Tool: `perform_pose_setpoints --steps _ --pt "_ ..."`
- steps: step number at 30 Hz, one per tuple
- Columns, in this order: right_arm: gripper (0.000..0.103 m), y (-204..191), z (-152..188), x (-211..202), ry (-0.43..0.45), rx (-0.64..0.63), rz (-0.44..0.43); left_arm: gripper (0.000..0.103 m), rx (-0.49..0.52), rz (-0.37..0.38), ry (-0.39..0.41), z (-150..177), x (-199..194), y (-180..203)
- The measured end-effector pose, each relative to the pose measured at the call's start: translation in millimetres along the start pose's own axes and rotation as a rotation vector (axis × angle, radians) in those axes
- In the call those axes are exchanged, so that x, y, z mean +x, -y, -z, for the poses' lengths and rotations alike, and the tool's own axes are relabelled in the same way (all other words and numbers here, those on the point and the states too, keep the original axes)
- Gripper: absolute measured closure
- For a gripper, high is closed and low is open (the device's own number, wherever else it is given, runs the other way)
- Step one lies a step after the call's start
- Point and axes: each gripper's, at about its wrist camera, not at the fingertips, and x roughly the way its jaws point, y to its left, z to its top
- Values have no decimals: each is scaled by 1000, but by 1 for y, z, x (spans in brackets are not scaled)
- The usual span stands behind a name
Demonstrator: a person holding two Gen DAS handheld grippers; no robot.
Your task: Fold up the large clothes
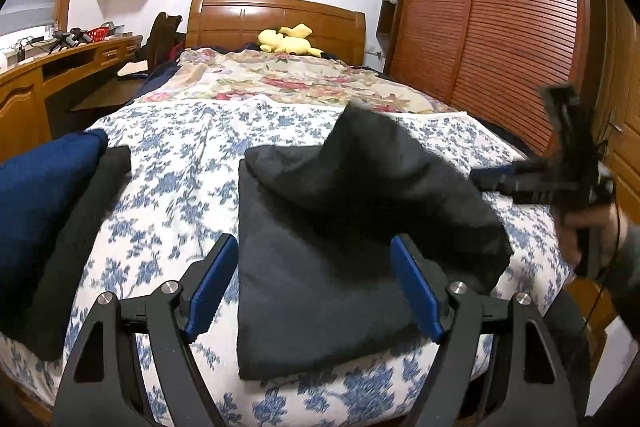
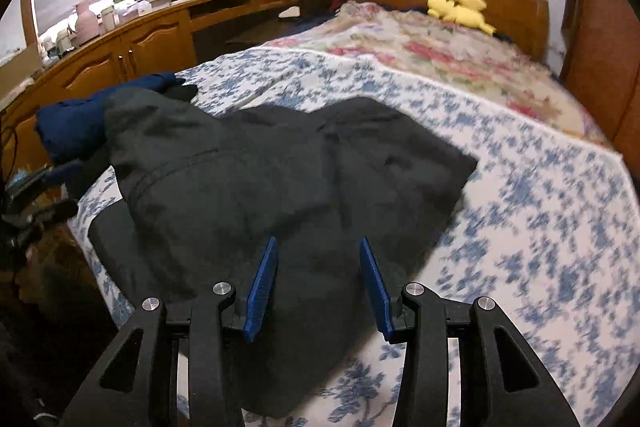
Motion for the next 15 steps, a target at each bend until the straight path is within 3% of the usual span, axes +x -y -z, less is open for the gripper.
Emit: perform_pose_setpoints --steps 4,9,15 --pt "61 -3 7 10 -33 25 -78 24 -5 13 16 -20 0 4" --pt "62 -3 14 12 -16 45 -116 24 -3 3 7 -39 11 6" --pt "62 11 20 14 3 61 -144 24 12 -18 -57 -47 42 11"
